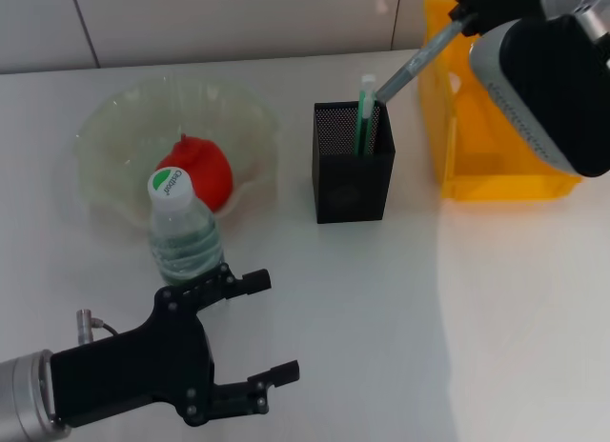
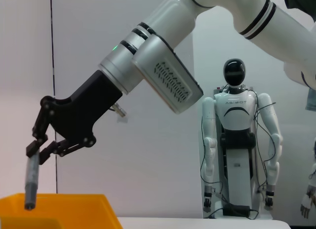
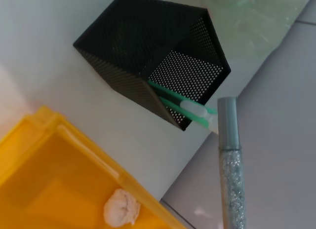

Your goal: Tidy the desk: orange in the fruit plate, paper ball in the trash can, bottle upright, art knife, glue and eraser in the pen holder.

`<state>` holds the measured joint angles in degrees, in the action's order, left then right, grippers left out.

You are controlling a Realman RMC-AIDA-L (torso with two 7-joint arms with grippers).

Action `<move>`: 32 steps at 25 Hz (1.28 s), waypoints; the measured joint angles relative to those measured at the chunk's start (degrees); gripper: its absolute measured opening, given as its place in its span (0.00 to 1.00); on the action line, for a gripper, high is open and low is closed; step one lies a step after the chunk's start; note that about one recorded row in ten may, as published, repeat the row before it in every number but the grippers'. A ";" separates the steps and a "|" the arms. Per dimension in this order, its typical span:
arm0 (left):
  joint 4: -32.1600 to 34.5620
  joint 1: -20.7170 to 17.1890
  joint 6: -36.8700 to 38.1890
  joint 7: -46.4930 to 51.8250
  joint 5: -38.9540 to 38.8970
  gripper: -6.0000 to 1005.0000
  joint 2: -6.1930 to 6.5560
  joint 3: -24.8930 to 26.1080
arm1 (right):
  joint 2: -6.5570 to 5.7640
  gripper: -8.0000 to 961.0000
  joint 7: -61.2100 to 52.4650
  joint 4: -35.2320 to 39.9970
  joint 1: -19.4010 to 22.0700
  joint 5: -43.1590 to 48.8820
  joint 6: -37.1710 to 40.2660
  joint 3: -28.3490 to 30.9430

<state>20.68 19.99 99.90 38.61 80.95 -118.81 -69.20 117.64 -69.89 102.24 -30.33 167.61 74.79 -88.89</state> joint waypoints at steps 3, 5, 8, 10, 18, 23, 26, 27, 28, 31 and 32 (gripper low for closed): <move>-0.15 -0.17 0.02 -0.19 -0.11 0.86 -0.02 -0.03 | -0.01 0.14 0.44 -0.83 -0.34 0.00 -0.74 -0.83; -0.37 -0.21 0.03 -0.26 -0.12 0.86 -0.08 -0.04 | -0.02 0.14 1.53 -1.67 -0.57 0.00 -1.14 -1.68; -1.17 -0.06 0.10 -1.13 -0.13 0.86 -0.19 -0.06 | 0.08 0.14 3.53 -2.50 -0.39 0.00 -2.60 -3.06; -2.21 0.12 0.20 -2.45 -0.14 0.86 -0.26 -0.06 | 0.35 0.14 4.65 -2.56 -0.38 0.03 -3.00 -4.40; -2.81 0.24 0.50 -3.16 -0.14 0.86 -0.35 -0.06 | 1.04 0.14 7.76 -5.01 -1.31 0.18 -3.99 -5.36; -2.84 0.07 0.57 -3.19 -0.14 0.86 -0.37 -0.06 | 1.08 0.14 9.10 -7.79 -2.53 0.26 -4.69 -4.82; -2.97 0.11 0.57 -3.20 -0.13 0.86 -0.37 -0.06 | 1.03 0.14 9.15 -9.29 -3.44 0.26 -5.12 -4.52; -3.02 0.15 0.57 -3.20 -0.13 0.86 -0.37 -0.05 | 1.01 0.14 9.15 -9.89 -3.78 0.26 -5.12 -4.41; -3.07 0.20 0.56 -3.20 -0.13 0.86 -0.37 -0.05 | 0.98 0.14 9.16 -10.43 -4.16 0.26 -5.13 -4.28; -3.20 0.40 0.49 -3.20 -0.11 0.86 -0.37 -0.02 | 0.95 0.14 9.16 -11.72 -5.24 0.26 -5.12 -3.88; -3.20 0.46 0.40 -3.20 -0.10 0.86 -0.37 0.03 | 0.95 0.14 9.16 -12.07 -5.57 0.26 -5.06 -3.74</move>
<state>17.49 20.45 100.30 35.41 80.85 -119.18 -69.17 118.59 -60.73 90.17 -35.90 167.87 69.73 -92.63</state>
